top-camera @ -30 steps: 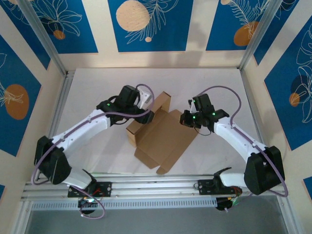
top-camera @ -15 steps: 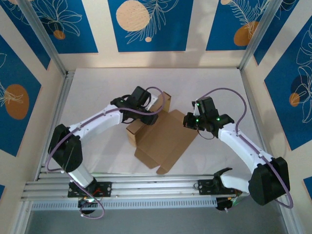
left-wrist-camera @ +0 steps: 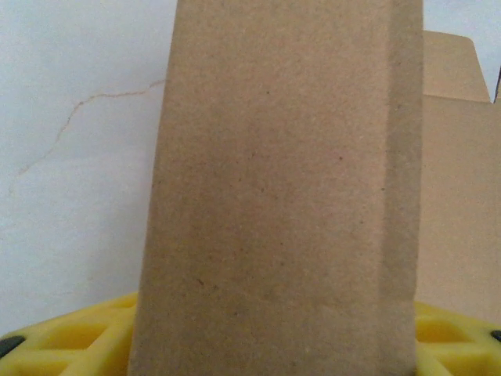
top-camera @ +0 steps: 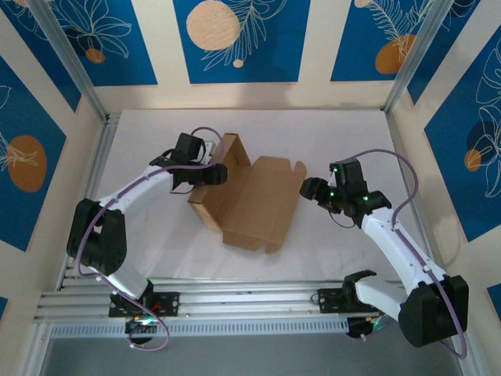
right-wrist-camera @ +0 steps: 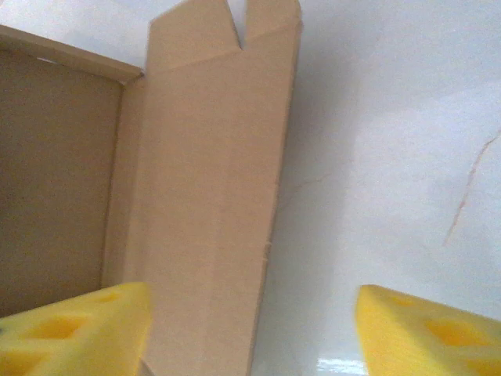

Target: Fold the paper box

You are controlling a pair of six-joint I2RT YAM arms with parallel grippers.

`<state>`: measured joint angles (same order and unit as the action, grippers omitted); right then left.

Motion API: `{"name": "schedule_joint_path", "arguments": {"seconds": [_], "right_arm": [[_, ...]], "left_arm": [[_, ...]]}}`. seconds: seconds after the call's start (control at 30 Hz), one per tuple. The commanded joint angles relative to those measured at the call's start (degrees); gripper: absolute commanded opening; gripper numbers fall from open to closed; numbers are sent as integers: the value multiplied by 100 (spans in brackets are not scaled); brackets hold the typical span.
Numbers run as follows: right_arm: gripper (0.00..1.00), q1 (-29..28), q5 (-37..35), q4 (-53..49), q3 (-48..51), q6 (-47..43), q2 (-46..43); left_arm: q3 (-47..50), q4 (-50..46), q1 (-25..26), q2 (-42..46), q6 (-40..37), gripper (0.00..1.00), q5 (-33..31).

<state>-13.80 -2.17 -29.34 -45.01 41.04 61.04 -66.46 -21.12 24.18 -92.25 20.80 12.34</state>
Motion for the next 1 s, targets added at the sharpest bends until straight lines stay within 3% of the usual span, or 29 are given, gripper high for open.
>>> {"name": "schedule_joint_path", "arguments": {"seconds": [0.0,0.13,0.27,0.47,0.63,0.8,0.97], "right_arm": [[77,217,538,238,105,389,349],[79,255,1325,745,37,605,1106],[79,-216,1773,833,-562,477,1965],[76,-1178,1246,359,-1769,50,2510],[75,-1602,805,-118,-2534,-211,2835],[74,-1780,136,-768,-3163,-666,3119],[74,-1793,-536,-1458,-3899,-1142,3387]], "left_arm": [[167,154,-53,-41,326,60,373],[202,201,-63,-38,338,59,395],[193,219,-63,-71,349,59,409],[271,419,-46,-144,533,58,622],[357,571,31,-124,742,59,710],[574,730,62,-97,1122,71,670],[953,801,3,262,1524,82,113]]}}
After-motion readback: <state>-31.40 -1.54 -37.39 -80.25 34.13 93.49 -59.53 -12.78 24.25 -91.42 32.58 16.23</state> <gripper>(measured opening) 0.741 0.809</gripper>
